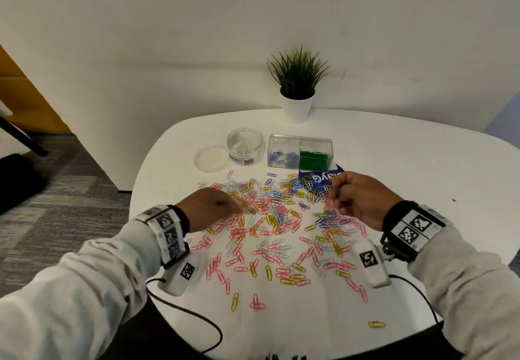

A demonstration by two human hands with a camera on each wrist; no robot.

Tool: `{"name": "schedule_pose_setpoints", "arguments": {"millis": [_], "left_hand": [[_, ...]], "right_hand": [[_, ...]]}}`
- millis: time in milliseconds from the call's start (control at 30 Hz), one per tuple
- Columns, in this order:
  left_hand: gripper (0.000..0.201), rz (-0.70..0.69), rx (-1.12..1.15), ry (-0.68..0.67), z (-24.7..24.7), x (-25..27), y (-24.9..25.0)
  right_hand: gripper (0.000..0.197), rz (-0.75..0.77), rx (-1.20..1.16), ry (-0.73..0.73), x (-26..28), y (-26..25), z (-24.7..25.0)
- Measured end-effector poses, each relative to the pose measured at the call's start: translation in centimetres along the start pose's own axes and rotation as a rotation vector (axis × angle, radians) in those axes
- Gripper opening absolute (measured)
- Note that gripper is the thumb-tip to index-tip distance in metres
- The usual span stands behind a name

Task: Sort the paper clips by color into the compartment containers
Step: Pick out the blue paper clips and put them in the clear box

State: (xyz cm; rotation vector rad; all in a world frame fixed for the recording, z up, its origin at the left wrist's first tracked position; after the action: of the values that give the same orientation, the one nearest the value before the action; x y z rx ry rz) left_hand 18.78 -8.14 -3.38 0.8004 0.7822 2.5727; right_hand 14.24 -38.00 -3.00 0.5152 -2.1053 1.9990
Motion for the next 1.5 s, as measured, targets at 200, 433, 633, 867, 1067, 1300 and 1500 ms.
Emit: {"name": "schedule_pose_setpoints", "arguments": {"millis": [200, 433, 633, 867, 1067, 1300, 1500], "left_hand": [[0.030, -0.114, -0.612, -0.014, -3.3, -2.0, 2.7], [0.027, 0.005, -0.667, 0.043, -2.0, -0.7, 0.8], [0.024, -0.043, -0.277, 0.098, -0.9, -0.6, 3.1], [0.023, 0.131, 1.129, -0.004, -3.4, -3.4, 2.7], [0.038, 0.034, 1.307, 0.085, 1.7, -8.0, 5.9], [0.059, 0.093, 1.275, 0.042, 3.9, -13.5, 9.1], [0.074, -0.002, 1.328, -0.120, 3.7, -14.6, 10.2]], "right_hand": [[0.010, -0.066, 0.769, 0.048, -1.3, -0.4, 1.2], [0.008, 0.021, 1.299, -0.071, -1.7, 0.7, 0.1], [0.000, -0.032, 1.308, -0.061, -2.1, 1.0, -0.1], [0.014, -0.071, 0.790, 0.011, -1.4, 0.1, 2.4], [0.018, -0.046, 0.224, 0.102, -3.6, -2.4, 3.2], [0.010, 0.022, -0.106, 0.142, -9.1, -8.6, -0.9], [0.060, -0.062, -0.097, 0.042, -12.7, -9.5, -3.8]]}}
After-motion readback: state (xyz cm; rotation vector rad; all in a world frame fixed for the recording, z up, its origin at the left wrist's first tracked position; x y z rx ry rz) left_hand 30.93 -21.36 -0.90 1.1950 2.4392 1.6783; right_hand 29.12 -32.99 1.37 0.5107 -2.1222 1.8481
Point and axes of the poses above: each hand's wrist, its own x-axis away from the middle knuckle, its own z-axis out of the back of the hand, y = z × x, the point moved 10 cm from there along -x, towards the middle knuckle, and after that the axes turned 8 degrees about -y, right-handed, at the moved point
